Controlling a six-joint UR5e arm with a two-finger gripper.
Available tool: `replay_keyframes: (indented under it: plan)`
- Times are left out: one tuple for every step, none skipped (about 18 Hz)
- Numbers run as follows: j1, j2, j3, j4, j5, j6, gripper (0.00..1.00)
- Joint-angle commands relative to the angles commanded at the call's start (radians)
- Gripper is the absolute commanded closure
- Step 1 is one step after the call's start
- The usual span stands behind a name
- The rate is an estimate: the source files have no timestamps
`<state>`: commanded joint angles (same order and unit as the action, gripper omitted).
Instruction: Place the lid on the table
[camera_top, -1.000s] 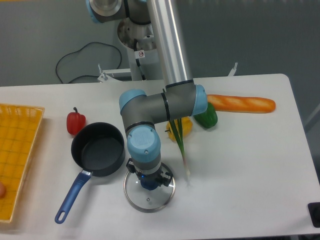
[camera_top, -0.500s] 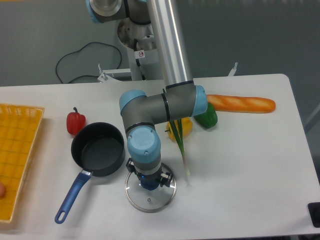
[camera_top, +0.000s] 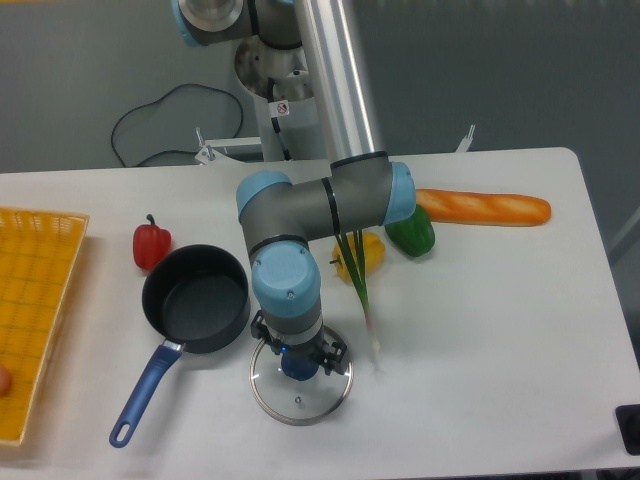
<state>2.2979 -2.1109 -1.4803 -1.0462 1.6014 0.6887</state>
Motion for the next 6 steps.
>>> replay_keyframes:
  plan:
    - [0.0, 0.003, 0.003, 0.0, 0.011, 0.035, 0.0]
    - [-0.002, 0.015, 0.002, -0.002, 0.027, 0.092, 0.0]
    - [-0.002, 0.025, 0.0, -0.003, 0.035, 0.139, 0.0]
    - [-0.002, 0.034, -0.008, -0.003, 0.035, 0.17, 0.0]
    - [0.0, 0.04, -0.008, -0.005, 0.035, 0.187, 0.0]
    - [0.002, 0.043, -0.008, -0.005, 0.038, 0.195, 0.0]
